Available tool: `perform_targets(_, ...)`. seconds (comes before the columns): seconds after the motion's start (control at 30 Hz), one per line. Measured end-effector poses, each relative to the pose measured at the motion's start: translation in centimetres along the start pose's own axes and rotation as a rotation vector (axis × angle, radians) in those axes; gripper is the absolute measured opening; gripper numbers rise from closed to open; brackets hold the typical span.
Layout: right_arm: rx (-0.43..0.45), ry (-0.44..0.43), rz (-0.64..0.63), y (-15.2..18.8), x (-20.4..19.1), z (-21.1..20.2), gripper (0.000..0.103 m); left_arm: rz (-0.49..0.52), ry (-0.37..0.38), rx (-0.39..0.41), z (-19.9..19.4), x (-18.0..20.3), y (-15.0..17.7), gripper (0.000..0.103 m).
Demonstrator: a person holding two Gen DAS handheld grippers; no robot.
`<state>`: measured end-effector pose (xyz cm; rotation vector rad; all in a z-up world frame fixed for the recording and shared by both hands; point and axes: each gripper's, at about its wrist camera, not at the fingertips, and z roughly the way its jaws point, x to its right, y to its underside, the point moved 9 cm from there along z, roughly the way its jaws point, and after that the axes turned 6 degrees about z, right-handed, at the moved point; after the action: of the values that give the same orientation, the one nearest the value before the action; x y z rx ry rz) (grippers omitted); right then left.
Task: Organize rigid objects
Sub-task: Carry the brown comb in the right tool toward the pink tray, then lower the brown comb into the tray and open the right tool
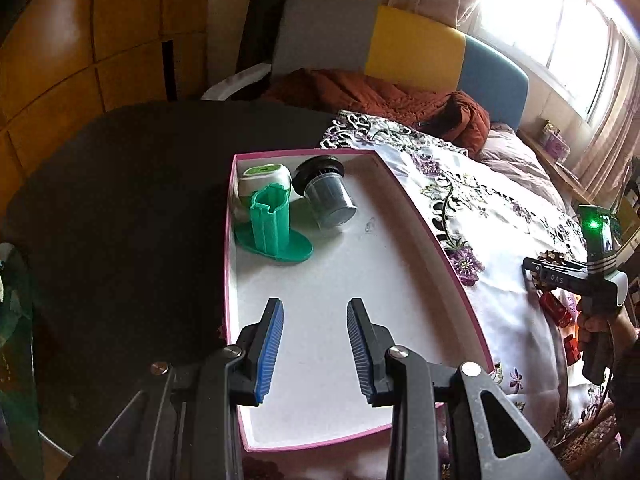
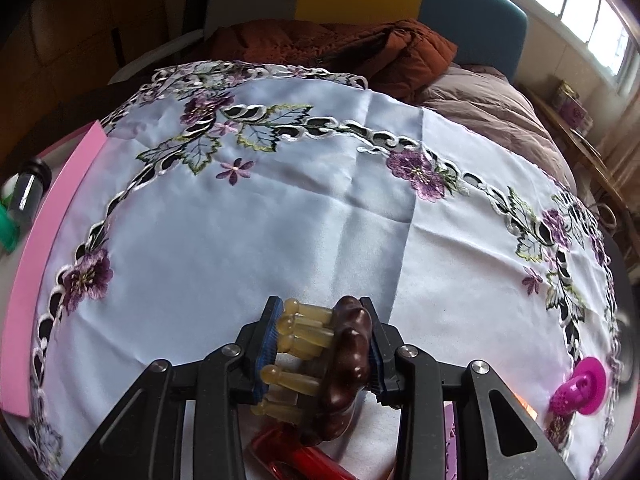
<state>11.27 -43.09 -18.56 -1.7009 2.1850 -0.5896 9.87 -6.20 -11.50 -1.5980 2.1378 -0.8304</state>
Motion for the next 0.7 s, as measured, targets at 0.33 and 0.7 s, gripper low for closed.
perform_targets(0.33, 0.065, -0.056, 0.026, -1.6, -3.2, -3.6, 0.037, -0.028, 0.004, 0.008, -0.2, -1.1, 0.4, 0.033)
perform_targets(0.7, 0.108, -0.267, 0.011, -0.9, -11.6, -7.8, 0.037, -0.055, -0.008, 0.003, -0.1, -2.4, 1.1, 0.033)
